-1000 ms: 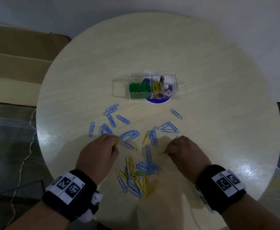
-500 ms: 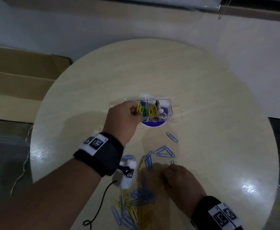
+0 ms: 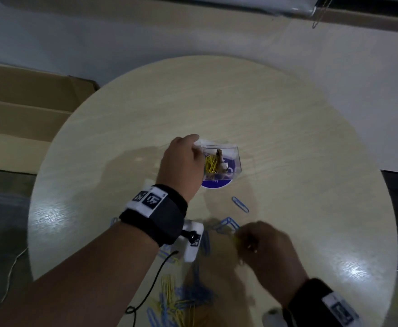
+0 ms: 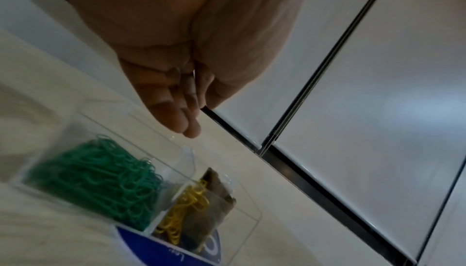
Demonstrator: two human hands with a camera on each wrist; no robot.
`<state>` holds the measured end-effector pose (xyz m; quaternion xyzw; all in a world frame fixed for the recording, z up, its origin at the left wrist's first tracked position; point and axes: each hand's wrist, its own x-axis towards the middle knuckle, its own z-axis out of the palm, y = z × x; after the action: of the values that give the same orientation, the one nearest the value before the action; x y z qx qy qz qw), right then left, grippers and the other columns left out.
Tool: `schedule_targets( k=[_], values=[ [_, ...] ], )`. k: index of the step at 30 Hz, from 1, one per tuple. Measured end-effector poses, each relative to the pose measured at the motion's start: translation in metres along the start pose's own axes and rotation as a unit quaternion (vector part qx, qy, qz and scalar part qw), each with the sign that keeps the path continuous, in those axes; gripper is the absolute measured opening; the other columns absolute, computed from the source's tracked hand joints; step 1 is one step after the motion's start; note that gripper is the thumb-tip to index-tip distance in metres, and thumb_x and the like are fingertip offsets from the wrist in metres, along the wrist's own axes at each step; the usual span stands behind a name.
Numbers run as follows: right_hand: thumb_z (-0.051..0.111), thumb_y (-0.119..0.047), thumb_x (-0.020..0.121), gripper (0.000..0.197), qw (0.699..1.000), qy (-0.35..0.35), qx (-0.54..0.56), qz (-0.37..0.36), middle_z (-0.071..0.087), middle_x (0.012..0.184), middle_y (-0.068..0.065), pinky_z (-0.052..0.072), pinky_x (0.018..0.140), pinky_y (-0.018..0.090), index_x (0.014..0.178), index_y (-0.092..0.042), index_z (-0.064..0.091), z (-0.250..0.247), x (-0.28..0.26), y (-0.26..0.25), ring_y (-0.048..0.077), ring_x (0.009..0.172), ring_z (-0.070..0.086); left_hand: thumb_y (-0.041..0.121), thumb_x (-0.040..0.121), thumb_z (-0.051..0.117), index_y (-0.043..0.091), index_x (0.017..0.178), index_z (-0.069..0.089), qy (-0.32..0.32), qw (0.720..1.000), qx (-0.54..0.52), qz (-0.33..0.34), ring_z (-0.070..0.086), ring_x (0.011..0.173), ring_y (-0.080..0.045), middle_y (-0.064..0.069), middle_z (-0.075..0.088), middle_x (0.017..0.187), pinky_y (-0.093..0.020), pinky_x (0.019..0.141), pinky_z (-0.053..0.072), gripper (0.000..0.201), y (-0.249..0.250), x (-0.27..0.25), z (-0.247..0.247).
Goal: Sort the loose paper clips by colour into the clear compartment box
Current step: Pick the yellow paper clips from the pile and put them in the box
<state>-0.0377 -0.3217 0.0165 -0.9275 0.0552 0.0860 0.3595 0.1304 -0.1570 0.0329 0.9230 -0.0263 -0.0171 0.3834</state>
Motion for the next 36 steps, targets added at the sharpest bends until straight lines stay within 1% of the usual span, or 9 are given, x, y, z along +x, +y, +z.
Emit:
schedule_targets(
  k=[7, 13, 17, 20, 23, 25, 28, 31, 36],
  values=[
    [0.075, -0.016, 0.070, 0.013, 0.988, 0.106, 0.085, 0.067, 0.066, 0.070, -0.009, 0.037, 0.053, 0.004, 0.078, -0.023, 0.068, -0.030, 0.109, -0.043, 0.005, 0.064, 0.058, 0.023, 0.096, 0.053, 0.029, 0.113, 0.061, -0.002, 0.995, -0.083, -0.049, 0.065, 0.074, -0.012, 0.004, 0.063, 0.105, -0.028, 0.071, 0.055, 0.020, -0.038, -0.055, -0.039],
    [0.069, -0.024, 0.080, 0.020, 0.994, 0.072, 0.026, 0.074, 0.071, 0.091, -0.001, 0.038, 0.069, 0.018, 0.098, -0.017, 0.073, -0.021, 0.139, -0.059, 0.015, 0.087, 0.063, 0.027, 0.097, 0.054, 0.033, 0.111, 0.060, -0.003, 0.992, -0.101, -0.081, 0.063, 0.072, -0.010, 0.009, 0.064, 0.098, -0.032, 0.066, 0.053, 0.017, -0.066, -0.090, -0.059],
    [0.067, -0.030, 0.082, 0.020, 0.984, 0.150, 0.041, 0.086, 0.074, 0.088, -0.003, 0.050, 0.074, 0.019, 0.100, -0.023, 0.073, -0.028, 0.101, -0.039, 0.013, 0.082, 0.069, 0.022, 0.096, 0.056, 0.031, 0.108, 0.064, -0.002, 0.996, -0.076, -0.054, 0.062, 0.079, -0.006, 0.013, 0.062, 0.100, -0.030, 0.074, 0.052, 0.017, -0.085, -0.112, -0.073],
    [0.067, -0.022, 0.085, 0.011, 0.989, 0.126, 0.018, 0.077, 0.071, 0.084, -0.003, 0.038, 0.064, 0.003, 0.095, -0.023, 0.072, -0.016, 0.044, -0.024, 0.005, 0.072, 0.062, 0.023, 0.097, 0.053, 0.030, 0.110, 0.065, -0.111, 0.993, 0.030, 0.027, 0.059, 0.089, -0.009, 0.011, 0.058, 0.103, -0.029, 0.079, 0.048, 0.019, -0.099, -0.141, -0.072],
    [0.070, -0.018, 0.082, 0.017, 0.996, 0.075, -0.042, -0.026, 0.071, 0.094, 0.002, 0.040, 0.080, 0.019, 0.099, -0.021, 0.071, 0.016, -0.016, -0.012, 0.022, 0.086, 0.065, 0.019, 0.089, 0.057, 0.027, 0.105, 0.068, -0.203, 0.960, 0.126, 0.143, 0.054, 0.096, -0.019, 0.007, 0.061, 0.102, -0.038, 0.083, 0.048, 0.022, -0.108, -0.174, -0.064],
    [0.066, -0.032, 0.081, 0.035, 0.987, -0.023, -0.113, -0.112, 0.066, 0.115, 0.003, 0.038, 0.097, 0.027, 0.114, -0.021, 0.065, 0.043, -0.052, -0.004, 0.027, 0.108, 0.059, 0.020, 0.084, 0.060, 0.027, 0.104, 0.067, -0.251, 0.932, 0.170, 0.200, 0.052, 0.096, -0.021, 0.006, 0.060, 0.104, -0.039, 0.081, 0.047, 0.022, -0.112, -0.196, -0.058],
    [0.055, -0.064, 0.077, 0.071, 0.956, -0.160, -0.199, -0.148, 0.031, 0.154, 0.001, 0.024, 0.115, 0.039, 0.140, -0.031, 0.043, 0.071, -0.094, 0.001, 0.030, 0.145, 0.020, 0.026, 0.080, 0.059, 0.028, 0.112, 0.062, -0.279, 0.911, 0.212, 0.217, 0.051, 0.100, -0.021, 0.007, 0.057, 0.111, -0.036, 0.082, 0.047, 0.031, -0.117, -0.221, -0.057],
    [0.051, -0.077, 0.070, 0.083, 0.953, -0.157, -0.229, -0.123, 0.014, 0.160, 0.001, 0.024, 0.115, 0.048, 0.143, -0.044, 0.031, 0.078, -0.110, 0.005, 0.032, 0.147, 0.004, 0.028, 0.080, 0.059, 0.033, 0.118, 0.059, -0.253, 0.922, 0.217, 0.198, 0.051, 0.110, -0.021, 0.009, 0.055, 0.122, -0.038, 0.085, 0.047, 0.038, -0.124, -0.226, -0.060],
    [0.049, -0.077, 0.068, 0.079, 0.959, -0.073, -0.269, -0.057, 0.030, 0.153, 0.008, 0.028, 0.111, 0.053, 0.137, -0.039, 0.045, 0.065, -0.092, 0.017, 0.039, 0.144, 0.014, 0.032, 0.079, 0.062, 0.041, 0.107, 0.066, -0.221, 0.934, 0.217, 0.176, 0.047, 0.116, -0.020, 0.012, 0.055, 0.129, -0.039, 0.088, 0.045, 0.030, -0.135, -0.210, -0.067]
  ],
)
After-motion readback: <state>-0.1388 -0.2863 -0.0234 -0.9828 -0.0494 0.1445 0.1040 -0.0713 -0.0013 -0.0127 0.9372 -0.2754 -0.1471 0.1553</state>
